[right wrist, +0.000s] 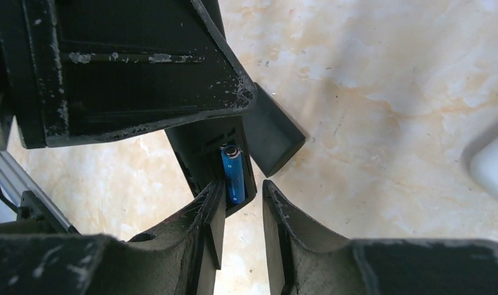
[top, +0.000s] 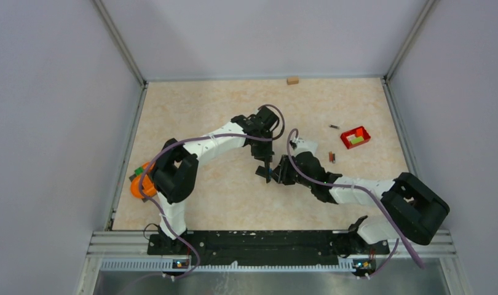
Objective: Load the batteries into the remote control
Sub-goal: Remove the battery from the remote control.
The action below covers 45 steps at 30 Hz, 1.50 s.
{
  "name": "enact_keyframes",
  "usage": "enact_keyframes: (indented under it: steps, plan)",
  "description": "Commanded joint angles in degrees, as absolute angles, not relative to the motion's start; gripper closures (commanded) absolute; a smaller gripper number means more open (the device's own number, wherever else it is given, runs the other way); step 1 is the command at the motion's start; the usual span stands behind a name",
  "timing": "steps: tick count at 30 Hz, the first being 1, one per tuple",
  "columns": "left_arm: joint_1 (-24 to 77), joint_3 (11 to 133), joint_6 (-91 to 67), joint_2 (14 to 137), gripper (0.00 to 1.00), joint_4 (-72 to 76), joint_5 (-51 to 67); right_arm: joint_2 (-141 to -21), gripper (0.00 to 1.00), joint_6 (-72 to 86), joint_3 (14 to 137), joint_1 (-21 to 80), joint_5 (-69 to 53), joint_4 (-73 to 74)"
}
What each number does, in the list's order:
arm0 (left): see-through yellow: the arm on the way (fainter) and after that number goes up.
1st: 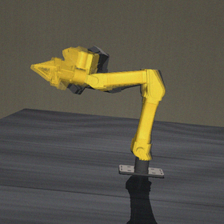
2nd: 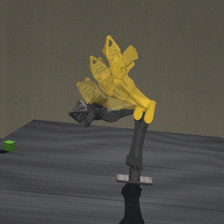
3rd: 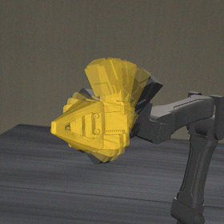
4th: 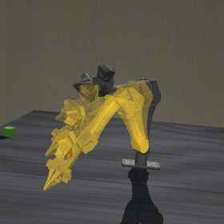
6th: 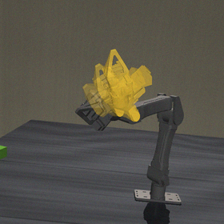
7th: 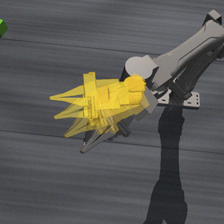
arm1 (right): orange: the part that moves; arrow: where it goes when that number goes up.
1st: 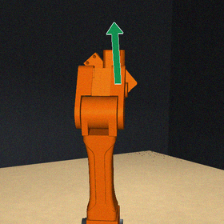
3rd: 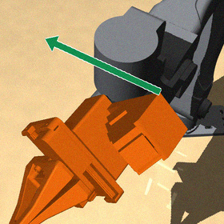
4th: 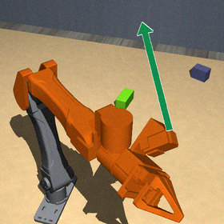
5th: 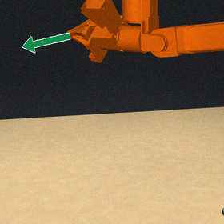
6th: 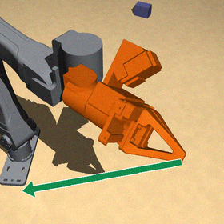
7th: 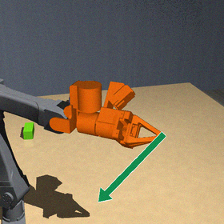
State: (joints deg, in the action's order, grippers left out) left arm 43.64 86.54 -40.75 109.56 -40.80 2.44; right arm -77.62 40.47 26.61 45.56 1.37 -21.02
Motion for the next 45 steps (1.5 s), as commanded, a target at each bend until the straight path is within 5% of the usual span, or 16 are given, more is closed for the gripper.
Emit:
enact_keyframes:
  steps: [1, 11, 23, 39, 45]
  plan:
    - [43.5, 86.0, -39.8, 107.0, 1.0, -39.3, 5.6, -79.2, 0.69, 38.6, 27.2, 45.2, -2.7, -27.3]
    - [43.2, 84.4, -38.9, 105.1, 1.0, -36.8, 10.5, -84.0, 0.72, 35.9, 29.8, 46.1, 1.5, -25.9]
    - [40.6, 82.4, -39.1, 103.7, 1.0, -35.6, 13.3, -79.9, 0.97, 35.2, 23.7, 46.3, 0.7, -37.0]
    - [39.8, 84.0, -39.7, 107.3, 1.0, -39.6, 7.8, -74.0, 1.0, 37.3, 24.5, 46.4, 11.8, -22.2]
    - [38.3, 80.5, -38.2, 103.4, 1.0, -37.1, 7.5, -75.7, 1.0, 40.3, 29.0, 46.4, 12.5, -5.0]
